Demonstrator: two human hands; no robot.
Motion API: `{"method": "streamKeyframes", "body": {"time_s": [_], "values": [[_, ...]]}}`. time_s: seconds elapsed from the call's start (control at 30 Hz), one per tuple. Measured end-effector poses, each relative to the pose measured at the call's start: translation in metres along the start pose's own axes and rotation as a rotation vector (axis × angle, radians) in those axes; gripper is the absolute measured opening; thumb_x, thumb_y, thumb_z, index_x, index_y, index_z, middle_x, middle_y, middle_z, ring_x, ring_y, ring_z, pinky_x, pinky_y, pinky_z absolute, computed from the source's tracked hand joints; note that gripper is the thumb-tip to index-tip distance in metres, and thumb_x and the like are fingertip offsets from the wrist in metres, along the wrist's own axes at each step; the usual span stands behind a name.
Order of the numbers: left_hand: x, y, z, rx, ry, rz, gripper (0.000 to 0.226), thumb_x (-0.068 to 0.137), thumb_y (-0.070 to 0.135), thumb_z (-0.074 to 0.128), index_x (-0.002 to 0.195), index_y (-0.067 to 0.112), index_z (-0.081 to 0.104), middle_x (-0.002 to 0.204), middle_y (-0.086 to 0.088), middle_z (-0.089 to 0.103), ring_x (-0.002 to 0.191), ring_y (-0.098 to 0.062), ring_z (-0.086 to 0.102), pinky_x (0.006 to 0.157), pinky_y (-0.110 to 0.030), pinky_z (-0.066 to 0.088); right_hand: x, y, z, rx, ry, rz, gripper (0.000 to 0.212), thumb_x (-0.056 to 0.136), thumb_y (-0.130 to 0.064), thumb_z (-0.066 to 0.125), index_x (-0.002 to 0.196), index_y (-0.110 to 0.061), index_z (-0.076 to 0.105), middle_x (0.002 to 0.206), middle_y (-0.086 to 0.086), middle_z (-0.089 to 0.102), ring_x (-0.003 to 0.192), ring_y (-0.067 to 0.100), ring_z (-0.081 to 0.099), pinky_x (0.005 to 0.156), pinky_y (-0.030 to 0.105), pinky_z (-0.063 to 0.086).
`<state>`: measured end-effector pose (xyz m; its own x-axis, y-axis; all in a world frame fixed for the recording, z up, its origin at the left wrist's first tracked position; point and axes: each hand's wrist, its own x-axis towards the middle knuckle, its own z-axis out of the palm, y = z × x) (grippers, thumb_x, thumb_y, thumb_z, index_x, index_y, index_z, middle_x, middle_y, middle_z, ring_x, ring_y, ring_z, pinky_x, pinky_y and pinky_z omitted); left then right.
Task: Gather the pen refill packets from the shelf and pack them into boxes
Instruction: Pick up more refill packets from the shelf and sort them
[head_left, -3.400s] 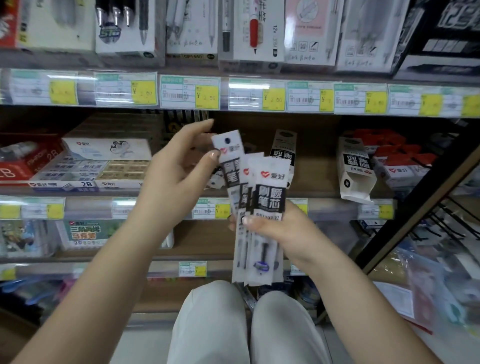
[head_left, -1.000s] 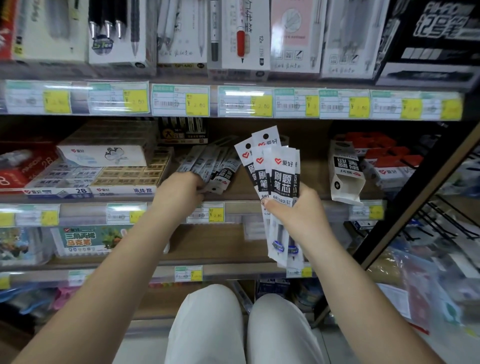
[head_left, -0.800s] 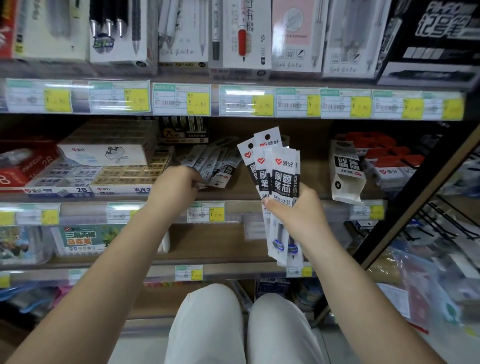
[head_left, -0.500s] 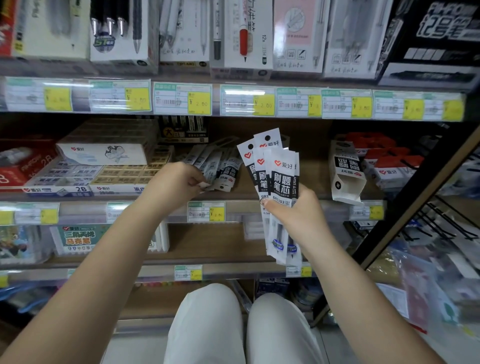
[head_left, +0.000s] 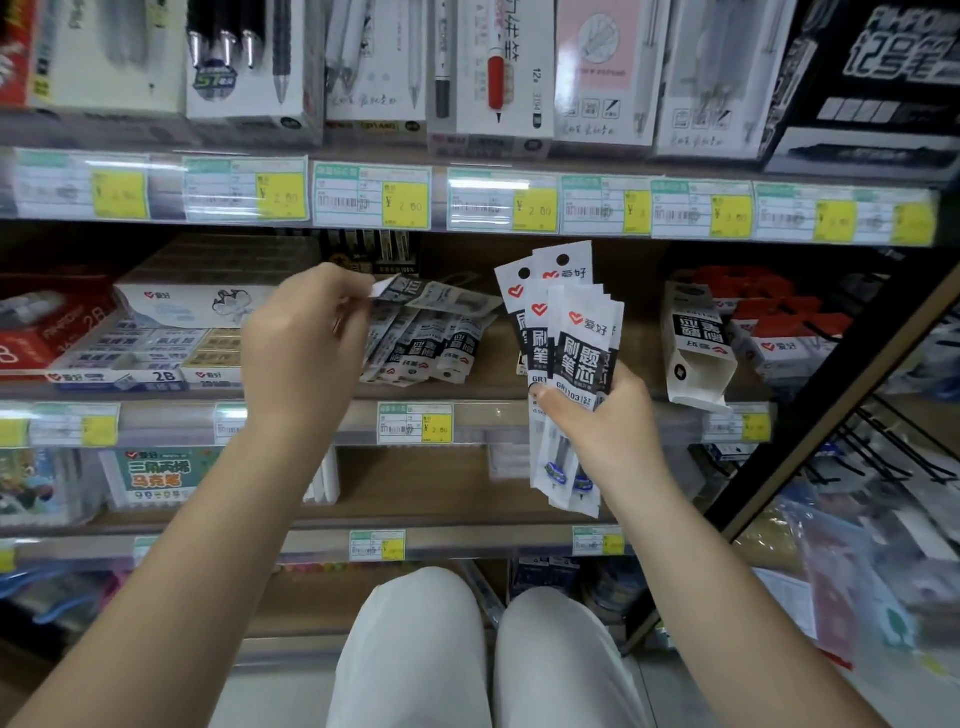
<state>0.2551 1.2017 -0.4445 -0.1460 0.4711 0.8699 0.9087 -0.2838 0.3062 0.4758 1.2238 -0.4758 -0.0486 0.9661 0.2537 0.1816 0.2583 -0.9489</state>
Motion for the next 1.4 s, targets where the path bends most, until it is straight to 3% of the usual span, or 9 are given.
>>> {"method": "streamKeyframes", "body": {"time_s": [0.17,0.3,0.63,0.77,0.87,1.03,1.13,1.3,1.4], "values": [[0.01,0.016,-0.032,-0.139,0.039,0.022,0.004,0.086,0.005,0.065,0.089,0.005,0.068,0.084,0.005,0.066,0.075,-0.011,0.065,0.068,-0.033,0.056,-0.005,-0.008,0.001,0.053,0.002,-0.075,0.03,0.081,-0.01,0.071,0.088,-0.035,0.057,0.085,-0.025,0.065,0.082,-0.012,0.061,0.067,0.004,0.047],[0.024,0.032,-0.059,-0.369,-0.074,-0.09,0.02,0.083,0.022,0.067,0.077,0.04,0.061,0.075,0.028,0.064,0.068,0.003,0.061,0.064,-0.018,0.051,-0.011,-0.021,0.004,0.028,-0.075,-0.174,0.034,0.078,-0.006,0.073,0.082,-0.037,0.06,0.086,-0.02,0.069,0.086,-0.007,0.063,0.07,0.006,0.048],[0.019,0.056,-0.035,-0.688,-0.338,-0.413,0.016,0.079,0.0,0.07,0.075,0.014,0.063,0.065,0.002,0.07,0.053,-0.007,0.061,0.045,-0.021,0.048,-0.027,-0.03,0.02,0.175,-0.365,0.068,0.025,0.078,-0.009,0.074,0.098,-0.021,0.066,0.093,-0.007,0.074,0.092,0.009,0.069,0.085,0.034,0.055],[-0.002,0.065,-0.007,-0.855,-0.263,-0.66,0.006,0.089,0.008,0.06,0.09,0.014,0.062,0.07,0.007,0.07,0.064,-0.008,0.065,0.057,-0.022,0.054,-0.029,-0.022,0.029,0.24,-0.301,0.171,0.021,0.079,-0.009,0.073,0.088,-0.028,0.066,0.083,-0.014,0.073,0.083,0.005,0.069,0.078,0.029,0.053],[-0.021,0.07,0.014,-1.046,-0.368,-0.929,0.024,0.093,0.034,0.053,0.086,0.019,0.069,0.081,0.005,0.074,0.081,-0.011,0.069,0.072,-0.027,0.056,-0.029,-0.017,0.033,0.365,-0.266,0.25,0.022,0.08,-0.003,0.069,0.088,-0.023,0.068,0.085,-0.004,0.074,0.084,0.014,0.07,0.08,0.037,0.054],[-0.054,0.071,0.03,-0.993,-0.666,-0.911,0.043,0.052,0.037,0.081,0.09,0.02,0.071,0.089,-0.001,0.075,0.087,-0.018,0.071,0.081,-0.036,0.054,-0.031,-0.005,0.035,0.227,-0.307,0.25,0.037,0.084,0.002,0.059,0.114,-0.019,0.062,0.097,-0.004,0.072,0.09,0.006,0.068,0.08,0.022,0.054],[-0.059,0.067,0.041,-0.99,-0.792,-0.877,0.062,0.048,0.038,0.079,0.105,0.015,0.068,0.1,-0.004,0.073,0.097,-0.019,0.069,0.086,-0.038,0.054,-0.028,0.001,0.027,0.065,-0.402,0.169,0.039,0.084,0.002,0.059,0.102,-0.032,0.061,0.093,-0.018,0.063,0.087,-0.01,0.056,0.073,0.004,0.046],[-0.068,0.078,0.061,-1.025,-0.786,-0.901,0.018,0.081,0.005,0.069,0.093,0.019,0.071,0.1,-0.005,0.073,0.093,-0.015,0.068,0.087,-0.031,0.054,-0.021,0.022,0.017,0.0,-0.42,0.176,0.049,0.076,0.006,0.058,0.102,-0.035,0.059,0.107,-0.005,0.066,0.108,0.012,0.06,0.097,0.033,0.048],[-0.078,0.082,0.077,-1.054,-0.754,-0.999,0.014,0.079,0.012,0.069,0.088,0.022,0.073,0.099,-0.006,0.073,0.096,-0.02,0.068,0.092,-0.038,0.052,-0.018,0.036,0.007,-0.021,-0.383,0.255,0.049,0.077,0.001,0.063,0.114,-0.028,0.052,0.114,0.0,0.063,0.11,0.014,0.059,0.096,0.032,0.048]]}}
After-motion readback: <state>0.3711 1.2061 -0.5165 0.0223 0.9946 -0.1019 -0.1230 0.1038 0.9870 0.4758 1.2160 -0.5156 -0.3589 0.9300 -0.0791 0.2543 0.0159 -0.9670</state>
